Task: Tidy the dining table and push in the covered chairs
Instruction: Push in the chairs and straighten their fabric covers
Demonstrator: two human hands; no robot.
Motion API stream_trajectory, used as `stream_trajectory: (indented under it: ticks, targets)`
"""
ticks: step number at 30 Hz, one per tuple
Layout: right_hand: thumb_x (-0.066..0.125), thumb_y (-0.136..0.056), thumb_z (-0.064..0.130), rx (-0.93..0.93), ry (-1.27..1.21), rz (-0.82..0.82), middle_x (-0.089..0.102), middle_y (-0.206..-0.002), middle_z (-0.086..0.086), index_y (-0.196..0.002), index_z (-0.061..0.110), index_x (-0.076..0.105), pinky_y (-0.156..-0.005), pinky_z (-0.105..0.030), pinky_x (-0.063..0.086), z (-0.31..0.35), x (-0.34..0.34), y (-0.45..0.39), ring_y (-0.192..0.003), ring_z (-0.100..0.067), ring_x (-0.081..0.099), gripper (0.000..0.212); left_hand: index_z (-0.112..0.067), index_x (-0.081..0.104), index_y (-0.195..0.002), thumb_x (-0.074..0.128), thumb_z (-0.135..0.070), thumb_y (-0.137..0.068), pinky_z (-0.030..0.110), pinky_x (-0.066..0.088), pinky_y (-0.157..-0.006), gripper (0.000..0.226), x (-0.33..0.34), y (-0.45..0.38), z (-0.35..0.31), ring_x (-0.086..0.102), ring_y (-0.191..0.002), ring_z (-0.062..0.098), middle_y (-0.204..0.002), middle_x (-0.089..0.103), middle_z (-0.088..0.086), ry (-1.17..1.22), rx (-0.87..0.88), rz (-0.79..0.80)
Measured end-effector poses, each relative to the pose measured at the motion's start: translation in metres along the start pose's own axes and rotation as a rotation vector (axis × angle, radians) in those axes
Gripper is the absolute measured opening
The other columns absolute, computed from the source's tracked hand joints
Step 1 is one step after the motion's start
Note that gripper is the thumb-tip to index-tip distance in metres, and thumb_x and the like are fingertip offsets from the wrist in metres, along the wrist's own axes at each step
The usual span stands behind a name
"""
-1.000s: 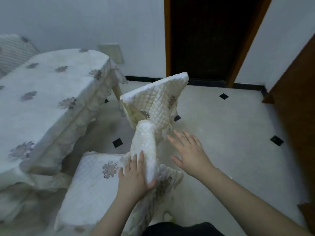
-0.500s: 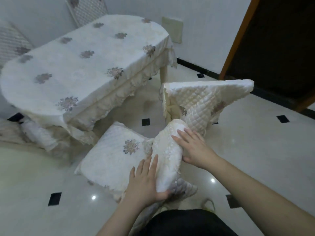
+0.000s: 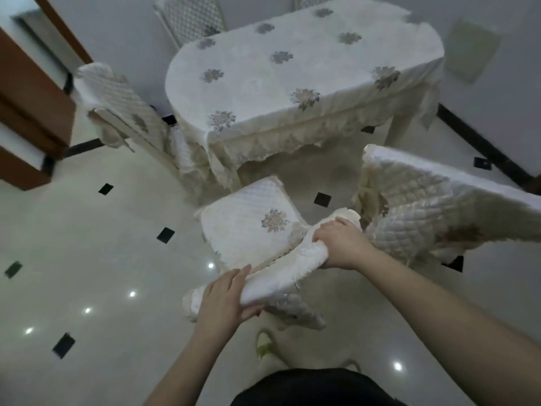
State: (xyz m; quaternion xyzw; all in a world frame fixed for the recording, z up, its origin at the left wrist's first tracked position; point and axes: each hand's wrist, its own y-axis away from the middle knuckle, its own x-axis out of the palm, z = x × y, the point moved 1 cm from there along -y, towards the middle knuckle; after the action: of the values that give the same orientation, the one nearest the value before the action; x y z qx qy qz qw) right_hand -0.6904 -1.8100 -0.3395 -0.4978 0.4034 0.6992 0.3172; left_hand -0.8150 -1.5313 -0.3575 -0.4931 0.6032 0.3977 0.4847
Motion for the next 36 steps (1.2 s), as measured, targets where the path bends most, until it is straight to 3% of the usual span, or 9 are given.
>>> stream_trajectory:
  ticks: [3,8,12,14,22,26,29,33,36]
  targets:
    - [0.052,-0.054,0.077,-0.019,0.066,-0.027,0.064,-0.085,0.012,-0.084,0.033,0.062,-0.088,-0.032,0.038,-0.001,0.003,-0.002,-0.087,-0.014,0.058,0.054,-0.022,0.055,-0.129,0.059,-0.061,-0.068,0.038,0.045,-0.089,0.072,0.006,0.016,0.018,0.059,-0.106,0.023,-0.119,0.062,0.000,0.024,-0.104,-0.019]
    - [0.043,-0.048,0.088,-0.020,0.116,-0.036,0.064,-0.086,0.012,-0.088,0.032,0.062,-0.086,-0.036,0.040,-0.004,0.009,-0.002,-0.087,-0.014,0.058,0.071,-0.023,0.065,-0.111,0.088,-0.027,-0.053,0.037,0.043,-0.090,0.064,0.012,0.020,0.039,0.064,-0.098,0.021,-0.108,0.068,-0.004,-0.002,-0.230,0.027]
    - [0.038,-0.048,0.090,-0.032,0.109,-0.032,0.063,-0.090,0.011,-0.092,0.032,0.062,-0.089,-0.035,0.039,-0.004,0.010,0.004,-0.092,-0.015,0.058,0.077,-0.031,0.072,-0.086,0.082,-0.019,-0.056,0.029,0.045,-0.073,0.034,0.013,0.011,0.041,0.066,-0.073,0.014,-0.078,0.070,-0.011,-0.053,-0.221,0.031]
    - [0.037,-0.049,0.090,-0.037,0.116,-0.018,0.063,-0.095,0.010,-0.097,0.031,0.062,-0.091,-0.035,0.037,-0.004,0.010,0.007,-0.096,-0.015,0.057,0.080,-0.030,0.072,-0.078,0.082,-0.014,-0.052,0.027,0.045,-0.067,0.032,0.013,0.010,0.042,0.064,-0.065,0.014,-0.069,0.068,-0.011,-0.066,-0.187,0.026]
    - [0.056,-0.061,0.076,-0.060,0.119,-0.040,0.064,-0.097,0.009,-0.099,0.028,0.064,-0.089,-0.036,0.038,0.005,0.018,0.028,-0.098,-0.016,0.057,0.062,-0.025,0.070,-0.077,0.065,-0.009,-0.053,0.026,0.041,-0.063,0.029,0.014,0.017,0.052,0.061,-0.060,0.015,-0.066,0.066,-0.009,-0.058,-0.073,-0.016]
    - [0.073,-0.049,0.065,-0.108,0.145,-0.108,0.065,-0.071,0.005,-0.075,0.023,0.066,-0.066,-0.034,0.048,0.004,0.021,0.040,-0.070,-0.020,0.064,0.049,-0.027,0.069,-0.079,0.057,-0.012,-0.062,0.027,0.042,-0.068,0.026,0.021,0.016,0.058,0.061,-0.065,0.014,-0.071,0.066,-0.010,-0.043,-0.040,-0.025]
    - [0.072,-0.054,0.061,-0.095,0.166,-0.073,0.065,-0.072,0.004,-0.077,0.024,0.068,-0.066,-0.033,0.050,-0.002,0.021,0.048,-0.071,-0.020,0.063,0.045,-0.027,0.071,-0.081,0.049,-0.019,-0.068,0.025,0.041,-0.072,0.026,0.024,0.011,0.051,0.062,-0.069,0.012,-0.075,0.068,-0.010,-0.011,0.010,-0.050]
    - [0.080,-0.043,0.057,-0.065,0.162,-0.127,0.062,-0.060,0.006,-0.066,0.025,0.068,-0.052,-0.029,0.048,-0.017,0.017,0.059,-0.056,-0.020,0.061,0.041,-0.027,0.071,-0.083,0.047,-0.019,-0.069,0.021,0.036,-0.075,0.029,0.023,-0.004,0.042,0.062,-0.070,0.011,-0.075,0.068,-0.011,0.019,0.075,-0.086]
    - [0.073,-0.049,0.059,-0.023,0.131,-0.143,0.066,-0.066,0.006,-0.072,0.027,0.070,-0.055,-0.029,0.047,-0.036,0.017,0.064,-0.063,-0.020,0.063,0.040,-0.026,0.070,-0.077,0.043,-0.022,-0.070,0.022,0.040,-0.072,0.028,0.019,-0.021,0.026,0.060,-0.066,0.010,-0.069,0.066,-0.011,0.030,0.108,-0.082]
